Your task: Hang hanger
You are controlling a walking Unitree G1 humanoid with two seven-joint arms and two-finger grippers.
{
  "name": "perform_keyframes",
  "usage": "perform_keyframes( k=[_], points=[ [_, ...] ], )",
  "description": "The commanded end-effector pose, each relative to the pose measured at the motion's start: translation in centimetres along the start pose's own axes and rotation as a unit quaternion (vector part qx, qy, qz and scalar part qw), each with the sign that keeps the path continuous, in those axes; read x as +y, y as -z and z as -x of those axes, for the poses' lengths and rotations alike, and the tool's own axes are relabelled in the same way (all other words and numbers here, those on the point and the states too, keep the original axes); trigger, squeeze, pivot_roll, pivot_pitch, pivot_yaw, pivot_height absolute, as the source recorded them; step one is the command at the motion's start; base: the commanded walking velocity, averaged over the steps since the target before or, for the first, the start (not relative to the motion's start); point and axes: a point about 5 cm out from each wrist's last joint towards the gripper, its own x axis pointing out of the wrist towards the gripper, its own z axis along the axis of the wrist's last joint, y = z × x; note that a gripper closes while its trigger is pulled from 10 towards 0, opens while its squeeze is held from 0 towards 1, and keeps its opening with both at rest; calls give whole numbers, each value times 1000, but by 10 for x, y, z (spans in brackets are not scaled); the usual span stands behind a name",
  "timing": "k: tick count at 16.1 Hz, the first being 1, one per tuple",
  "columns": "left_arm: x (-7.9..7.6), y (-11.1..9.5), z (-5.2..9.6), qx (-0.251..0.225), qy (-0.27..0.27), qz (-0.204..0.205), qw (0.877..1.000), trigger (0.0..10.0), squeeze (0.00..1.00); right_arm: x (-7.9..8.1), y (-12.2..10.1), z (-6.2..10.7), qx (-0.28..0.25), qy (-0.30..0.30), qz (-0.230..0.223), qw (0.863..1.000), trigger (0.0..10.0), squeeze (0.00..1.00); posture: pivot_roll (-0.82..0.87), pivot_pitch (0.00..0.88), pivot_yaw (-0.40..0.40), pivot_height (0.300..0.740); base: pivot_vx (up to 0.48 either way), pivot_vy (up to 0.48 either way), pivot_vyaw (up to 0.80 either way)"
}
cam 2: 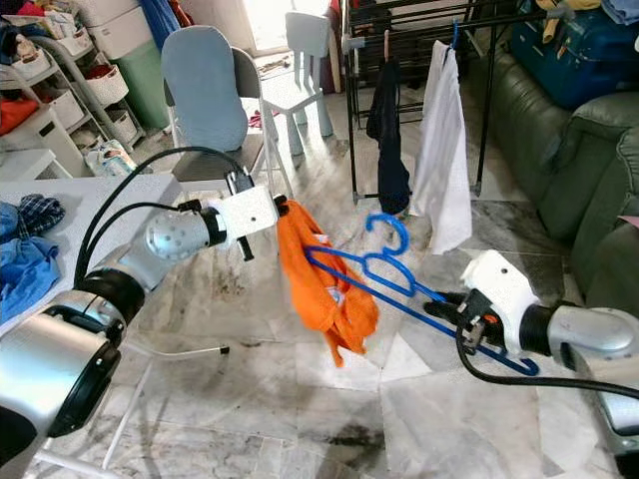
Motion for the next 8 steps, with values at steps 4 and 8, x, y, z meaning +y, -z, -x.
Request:
perform_keyframes(
  k=[4,8],
  points=[
    [4,8,8,23,-6,-29,999,10000,0,9,-14,6,-28,-56,12,998,10000,0,-212,0,172,740,0,0,0],
    [-2,20,13,55,4,-58,997,10000,0,7,-6,28,8,-60,13,998,10000,0,-224,0,183,740,0,0,0]
  ],
)
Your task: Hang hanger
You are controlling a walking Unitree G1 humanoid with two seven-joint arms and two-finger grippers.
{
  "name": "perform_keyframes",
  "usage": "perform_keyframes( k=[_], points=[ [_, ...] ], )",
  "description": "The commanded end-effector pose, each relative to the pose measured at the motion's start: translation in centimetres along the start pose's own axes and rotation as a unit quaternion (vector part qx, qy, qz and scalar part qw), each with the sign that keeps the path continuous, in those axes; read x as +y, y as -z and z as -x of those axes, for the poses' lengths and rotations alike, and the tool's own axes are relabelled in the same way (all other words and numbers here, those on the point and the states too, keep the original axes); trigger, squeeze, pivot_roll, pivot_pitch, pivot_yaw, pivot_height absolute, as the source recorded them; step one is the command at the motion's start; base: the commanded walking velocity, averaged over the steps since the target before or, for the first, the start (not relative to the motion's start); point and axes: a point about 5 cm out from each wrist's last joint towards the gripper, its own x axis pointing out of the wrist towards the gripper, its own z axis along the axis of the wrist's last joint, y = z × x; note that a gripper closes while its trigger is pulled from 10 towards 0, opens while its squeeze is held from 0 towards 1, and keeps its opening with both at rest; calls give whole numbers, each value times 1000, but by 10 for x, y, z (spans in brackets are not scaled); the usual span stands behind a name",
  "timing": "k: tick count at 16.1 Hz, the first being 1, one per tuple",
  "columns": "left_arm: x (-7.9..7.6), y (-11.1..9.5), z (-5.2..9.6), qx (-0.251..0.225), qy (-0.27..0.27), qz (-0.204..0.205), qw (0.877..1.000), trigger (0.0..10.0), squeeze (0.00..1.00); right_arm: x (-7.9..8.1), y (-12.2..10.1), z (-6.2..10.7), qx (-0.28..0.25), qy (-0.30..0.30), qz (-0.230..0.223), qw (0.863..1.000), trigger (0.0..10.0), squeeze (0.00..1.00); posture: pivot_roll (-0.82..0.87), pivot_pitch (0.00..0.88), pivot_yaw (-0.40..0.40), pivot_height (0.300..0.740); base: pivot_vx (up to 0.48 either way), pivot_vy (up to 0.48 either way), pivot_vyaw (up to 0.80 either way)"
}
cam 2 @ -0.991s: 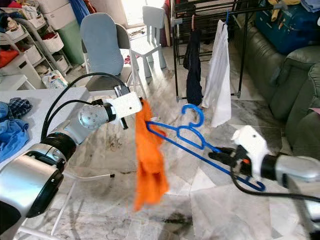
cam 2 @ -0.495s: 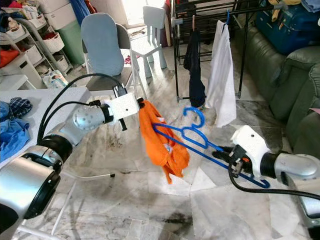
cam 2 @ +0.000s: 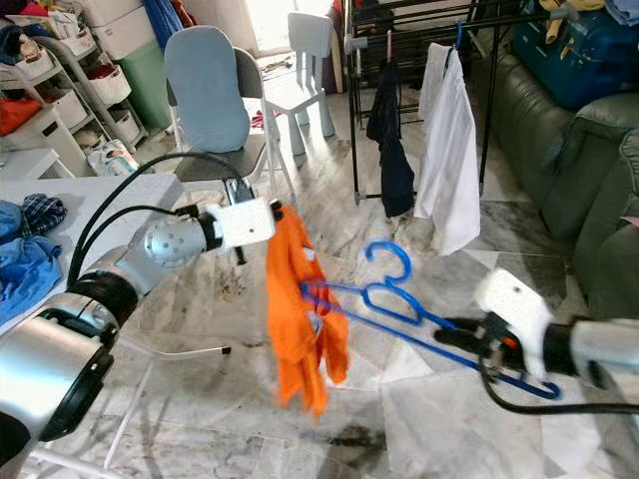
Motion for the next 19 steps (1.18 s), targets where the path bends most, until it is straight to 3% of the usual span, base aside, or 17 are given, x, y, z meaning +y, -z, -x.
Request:
perform_keyframes(
  k=[1,6,8,11,13,15,16,17,19],
  points=[
    [0,8,5,17,-1,-4,1000,10000,0,-2,-11,4,-18,4,20,1000,10000,0,-227,0,186,740,0,0,0],
    [-3,-1,1,-12,10,2,1000,10000,0,-9,-16,-10,-45,32,18,998,10000,0,-223,0,183,740,0,0,0],
    [0,-7,-3,-36,-22,60,997,10000,0,-5,-19,-26,-80,35,7,996,10000,0,-221,0,168,740,0,0,0],
    [0,-8,-5,-58,-84,167,981,10000,0,6,-17,-53,-121,66,-26,990,10000,0,-220,0,125,740,0,0,0],
    [-2,-3,-3,-72,-133,256,955,10000,0,12,-19,-70,-156,98,-68,981,10000,0,-221,0,102,740,0,0,0],
    [-1,12,7,-75,-240,365,896,10000,0,25,-29,-82,-216,123,-100,964,10000,0,-216,0,75,740,0,0,0],
    [-7,30,21,-54,-299,404,863,10000,0,33,-32,-89,-227,128,-103,960,10000,0,-205,0,59,740,0,0,0],
    [-11,37,27,-45,-316,407,856,10000,0,33,-33,-91,-234,137,-105,957,10000,0,-201,0,54,740,0,0,0],
    [-24,59,47,-7,-340,424,840,10000,0,30,-36,-98,-254,171,-151,940,10000,0,-186,0,37,740,0,0,0]
  ],
)
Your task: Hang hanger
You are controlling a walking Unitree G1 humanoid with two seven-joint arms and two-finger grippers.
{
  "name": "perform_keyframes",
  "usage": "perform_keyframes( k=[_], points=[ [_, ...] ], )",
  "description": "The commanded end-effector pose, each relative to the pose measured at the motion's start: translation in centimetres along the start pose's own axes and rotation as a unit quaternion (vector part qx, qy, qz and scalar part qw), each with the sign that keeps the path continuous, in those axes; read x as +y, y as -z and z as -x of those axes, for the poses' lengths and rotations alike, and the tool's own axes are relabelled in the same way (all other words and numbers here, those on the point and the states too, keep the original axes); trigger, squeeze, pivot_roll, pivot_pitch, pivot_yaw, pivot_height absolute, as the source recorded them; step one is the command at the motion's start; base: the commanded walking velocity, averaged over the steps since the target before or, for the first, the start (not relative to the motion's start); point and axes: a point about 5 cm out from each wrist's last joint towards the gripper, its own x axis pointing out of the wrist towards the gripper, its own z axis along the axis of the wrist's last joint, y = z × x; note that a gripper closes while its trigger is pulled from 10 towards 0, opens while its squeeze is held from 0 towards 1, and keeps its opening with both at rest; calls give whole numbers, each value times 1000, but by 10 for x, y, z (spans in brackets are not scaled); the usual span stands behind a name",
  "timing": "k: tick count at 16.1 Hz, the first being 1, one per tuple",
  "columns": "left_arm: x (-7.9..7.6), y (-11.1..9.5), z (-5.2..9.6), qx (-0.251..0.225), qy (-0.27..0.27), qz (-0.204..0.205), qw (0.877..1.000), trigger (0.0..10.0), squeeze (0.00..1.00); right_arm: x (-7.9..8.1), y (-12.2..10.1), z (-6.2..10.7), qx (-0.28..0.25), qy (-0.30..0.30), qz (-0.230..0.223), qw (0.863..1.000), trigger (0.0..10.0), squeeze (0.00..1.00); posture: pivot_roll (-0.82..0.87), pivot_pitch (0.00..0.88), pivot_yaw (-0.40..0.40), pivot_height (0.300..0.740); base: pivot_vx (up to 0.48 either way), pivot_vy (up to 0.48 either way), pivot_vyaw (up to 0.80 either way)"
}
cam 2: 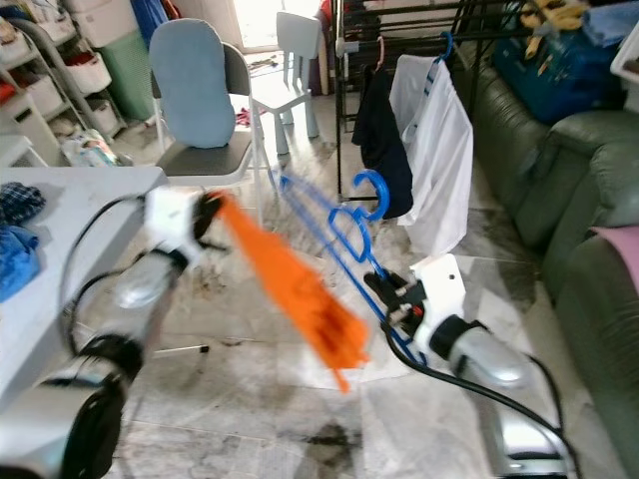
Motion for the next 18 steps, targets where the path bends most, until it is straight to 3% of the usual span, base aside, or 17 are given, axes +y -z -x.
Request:
perform_keyframes(
  k=[1,2,7,18],
  points=[
    [11,-3,1,-7,-22,7,1000,10000,0,0,-7,-4,-17,8,-6,1000,10000,0,-186,0,37,740,0,0,0],
    [10,-2,5,-8,-5,30,999,10000,0,7,-4,-6,-11,3,3,1000,10000,0,-188,0,34,740,0,0,0],
    [-12,-7,1,-17,64,39,997,10000,0,11,3,-4,-2,32,-7,999,10000,0,-204,0,45,740,0,0,-91],
    [-21,-4,5,1,92,52,994,10000,0,15,3,-12,1,28,-6,1000,10000,0,-203,0,52,740,278,0,-586]
  ],
)
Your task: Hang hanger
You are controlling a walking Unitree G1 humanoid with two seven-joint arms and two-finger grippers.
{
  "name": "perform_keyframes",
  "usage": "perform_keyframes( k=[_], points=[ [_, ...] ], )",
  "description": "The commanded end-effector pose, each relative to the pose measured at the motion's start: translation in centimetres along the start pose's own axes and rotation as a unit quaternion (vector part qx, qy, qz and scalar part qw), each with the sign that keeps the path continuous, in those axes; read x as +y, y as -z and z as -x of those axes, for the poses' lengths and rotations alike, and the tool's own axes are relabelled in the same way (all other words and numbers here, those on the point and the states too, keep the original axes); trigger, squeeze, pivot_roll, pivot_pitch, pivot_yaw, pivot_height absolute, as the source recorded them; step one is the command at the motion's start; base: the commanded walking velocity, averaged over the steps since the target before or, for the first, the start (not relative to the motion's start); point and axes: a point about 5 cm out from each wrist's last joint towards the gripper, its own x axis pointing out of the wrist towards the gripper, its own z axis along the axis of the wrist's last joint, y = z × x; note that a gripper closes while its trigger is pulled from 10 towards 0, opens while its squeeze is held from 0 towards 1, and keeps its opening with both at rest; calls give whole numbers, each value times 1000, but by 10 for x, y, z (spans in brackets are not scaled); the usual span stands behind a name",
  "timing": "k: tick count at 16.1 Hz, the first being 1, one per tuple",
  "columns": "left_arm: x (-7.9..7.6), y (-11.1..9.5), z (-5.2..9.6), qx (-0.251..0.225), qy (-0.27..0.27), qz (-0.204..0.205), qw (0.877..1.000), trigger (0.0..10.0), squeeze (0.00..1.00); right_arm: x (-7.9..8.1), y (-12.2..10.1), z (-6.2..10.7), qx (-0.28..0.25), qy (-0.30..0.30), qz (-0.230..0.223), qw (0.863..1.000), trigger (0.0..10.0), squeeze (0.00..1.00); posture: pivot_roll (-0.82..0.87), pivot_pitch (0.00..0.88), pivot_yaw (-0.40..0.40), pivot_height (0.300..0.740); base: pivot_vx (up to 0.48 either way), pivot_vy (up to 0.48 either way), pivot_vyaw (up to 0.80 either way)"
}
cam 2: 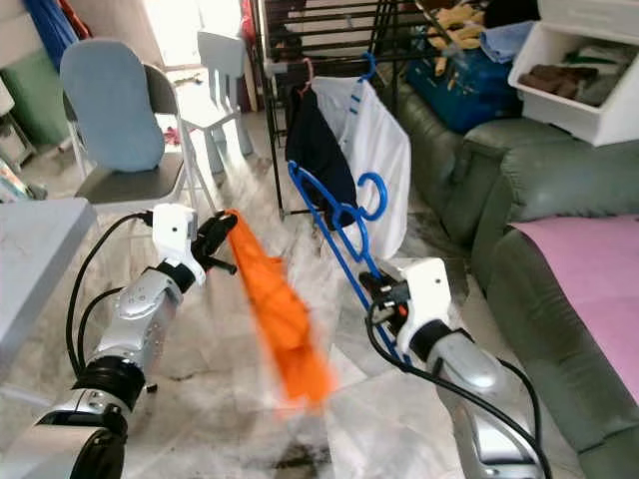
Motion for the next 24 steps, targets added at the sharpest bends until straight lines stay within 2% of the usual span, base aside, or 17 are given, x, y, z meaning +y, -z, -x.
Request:
perform_keyframes(
  k=[1,6,10,14,24],
  points=[
    [2,-7,-2,-10,1,-8,1000,10000,0,3,-5,-4,-6,-11,5,1000,10000,0,-203,0,52,740,337,0,-494],
    [-1,-8,-3,-7,7,-5,1000,10000,0,2,-5,-4,-4,-11,7,1000,10000,0,-208,0,53,740,337,0,-278],
    [-5,1,-4,27,-1,14,1000,10000,0,3,-4,-6,0,-12,10,1000,10000,0,-205,0,48,740,0,0,0],
    [-8,3,-3,29,22,29,999,10000,0,4,-3,-8,2,-12,11,1000,10000,0,-202,0,46,740,0,0,0],
    [-14,6,1,33,39,31,998,10000,0,3,-3,-12,5,-14,13,1000,10000,0,-193,0,32,740,0,395,0]
  ],
)
